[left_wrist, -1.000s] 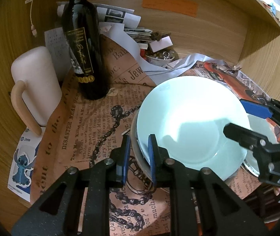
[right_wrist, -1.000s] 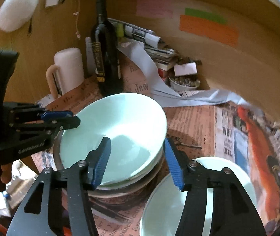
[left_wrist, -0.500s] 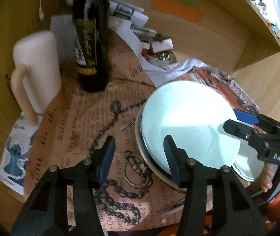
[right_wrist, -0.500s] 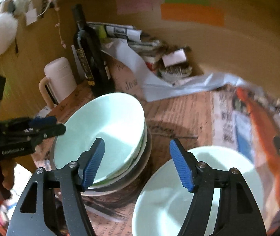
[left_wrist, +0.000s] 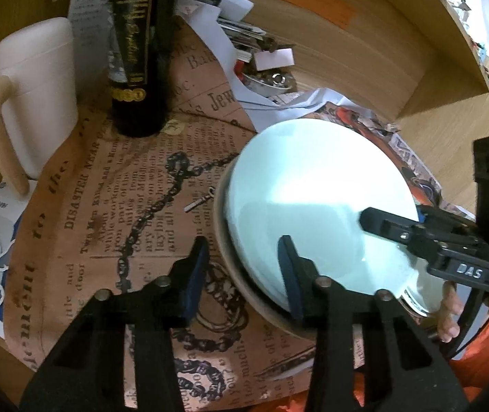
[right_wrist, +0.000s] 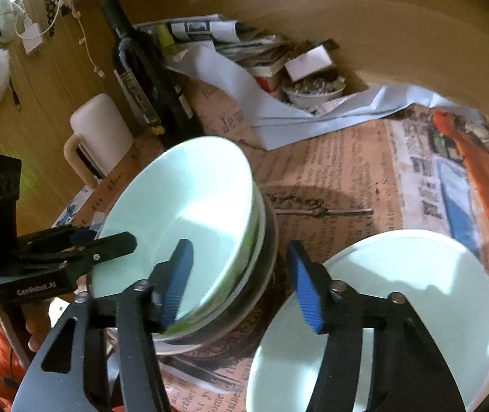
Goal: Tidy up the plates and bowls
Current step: 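Close the left gripper on the rim of the nested bowl stack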
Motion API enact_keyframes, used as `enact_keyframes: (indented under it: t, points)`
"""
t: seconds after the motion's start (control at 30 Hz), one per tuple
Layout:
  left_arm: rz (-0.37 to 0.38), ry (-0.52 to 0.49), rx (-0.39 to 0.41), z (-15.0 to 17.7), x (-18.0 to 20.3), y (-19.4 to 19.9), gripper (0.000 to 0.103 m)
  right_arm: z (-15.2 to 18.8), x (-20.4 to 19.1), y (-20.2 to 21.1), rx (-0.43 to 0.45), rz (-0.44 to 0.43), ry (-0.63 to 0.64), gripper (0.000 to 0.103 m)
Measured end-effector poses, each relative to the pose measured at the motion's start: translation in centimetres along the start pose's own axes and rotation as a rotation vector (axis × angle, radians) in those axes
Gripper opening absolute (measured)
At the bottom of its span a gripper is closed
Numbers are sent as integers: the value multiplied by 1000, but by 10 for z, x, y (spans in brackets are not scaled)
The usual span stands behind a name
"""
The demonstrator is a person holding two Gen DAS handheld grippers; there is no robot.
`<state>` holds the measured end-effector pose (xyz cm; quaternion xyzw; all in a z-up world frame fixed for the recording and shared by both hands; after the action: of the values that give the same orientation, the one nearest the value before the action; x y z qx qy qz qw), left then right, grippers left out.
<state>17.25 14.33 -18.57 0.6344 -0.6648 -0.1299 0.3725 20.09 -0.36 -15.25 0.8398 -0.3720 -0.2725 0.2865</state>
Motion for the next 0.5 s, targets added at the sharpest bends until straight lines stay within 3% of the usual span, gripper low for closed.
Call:
enact_keyframes:
  t: [0.23, 0.5]
  points:
    - [-14, -41, 16, 0, 5, 2, 34, 5, 0, -8, -28, 28, 44, 41]
    - [-107, -106, 12, 0, 12, 3, 33, 5, -1, -6, -10, 77, 59, 37]
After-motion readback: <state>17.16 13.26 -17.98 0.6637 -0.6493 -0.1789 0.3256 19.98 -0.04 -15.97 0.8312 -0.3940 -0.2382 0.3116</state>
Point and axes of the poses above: each gripper's, at about its wrist camera, not at the fingertips, and y roughly against the way its jaws point, x to its right, z to its underside, the point moved 8 cm from there along -y, roughly the way its jaws point, and after that the axes turned 10 degrees about x, right-handed, at the moved point
